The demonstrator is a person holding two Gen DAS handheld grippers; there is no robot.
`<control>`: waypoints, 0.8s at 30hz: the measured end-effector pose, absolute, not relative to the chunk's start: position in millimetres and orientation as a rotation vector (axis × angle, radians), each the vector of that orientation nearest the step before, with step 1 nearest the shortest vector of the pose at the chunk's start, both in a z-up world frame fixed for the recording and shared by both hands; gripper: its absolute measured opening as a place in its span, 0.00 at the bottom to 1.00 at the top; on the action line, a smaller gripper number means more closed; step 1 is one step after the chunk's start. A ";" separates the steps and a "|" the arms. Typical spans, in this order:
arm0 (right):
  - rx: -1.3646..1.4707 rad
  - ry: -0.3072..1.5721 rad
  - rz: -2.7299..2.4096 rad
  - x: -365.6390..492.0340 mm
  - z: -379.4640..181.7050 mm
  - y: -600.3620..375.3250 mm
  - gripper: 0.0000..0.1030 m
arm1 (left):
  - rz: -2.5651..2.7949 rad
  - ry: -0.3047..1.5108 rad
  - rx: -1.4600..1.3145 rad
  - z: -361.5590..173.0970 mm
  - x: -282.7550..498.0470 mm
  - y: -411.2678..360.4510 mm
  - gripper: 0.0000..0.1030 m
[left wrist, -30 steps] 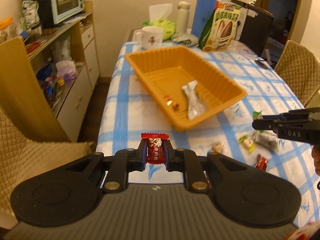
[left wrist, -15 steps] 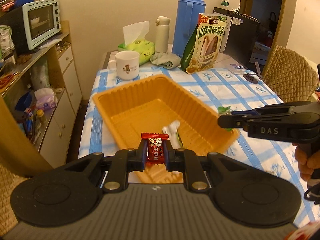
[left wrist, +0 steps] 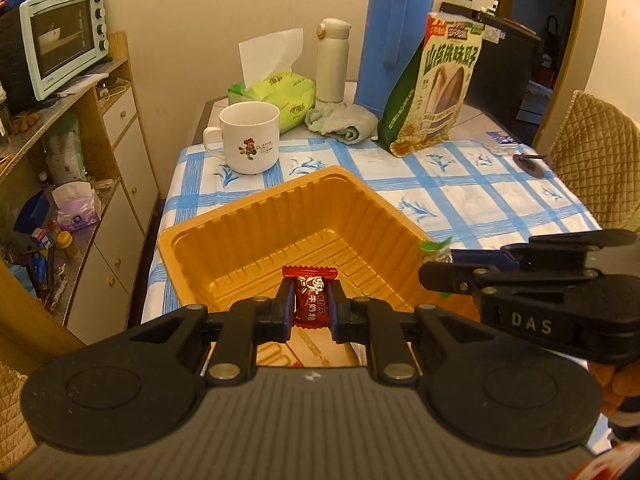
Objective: Organize snacks
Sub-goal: 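Carry both held snacks over the orange tray, then open the left tool to drop the red candy into the tray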
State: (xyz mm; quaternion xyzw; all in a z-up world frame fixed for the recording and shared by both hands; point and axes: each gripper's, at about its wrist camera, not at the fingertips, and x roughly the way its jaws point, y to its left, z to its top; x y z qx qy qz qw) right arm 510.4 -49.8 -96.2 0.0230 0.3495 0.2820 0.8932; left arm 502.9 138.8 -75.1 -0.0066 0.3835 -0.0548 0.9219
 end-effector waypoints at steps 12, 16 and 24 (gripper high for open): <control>0.067 0.752 0.558 533.1 -108.5 -47.4 0.20 | -0.109 0.835 -0.005 -99.3 533.9 138.8 0.15; 0.069 0.756 0.554 535.3 -110.6 -48.1 0.20 | -0.107 0.837 -0.005 -102.1 540.3 139.3 0.16; 0.086 0.758 0.551 537.1 -111.8 -49.1 0.20 | -0.095 0.830 -0.013 -102.1 542.4 145.1 0.39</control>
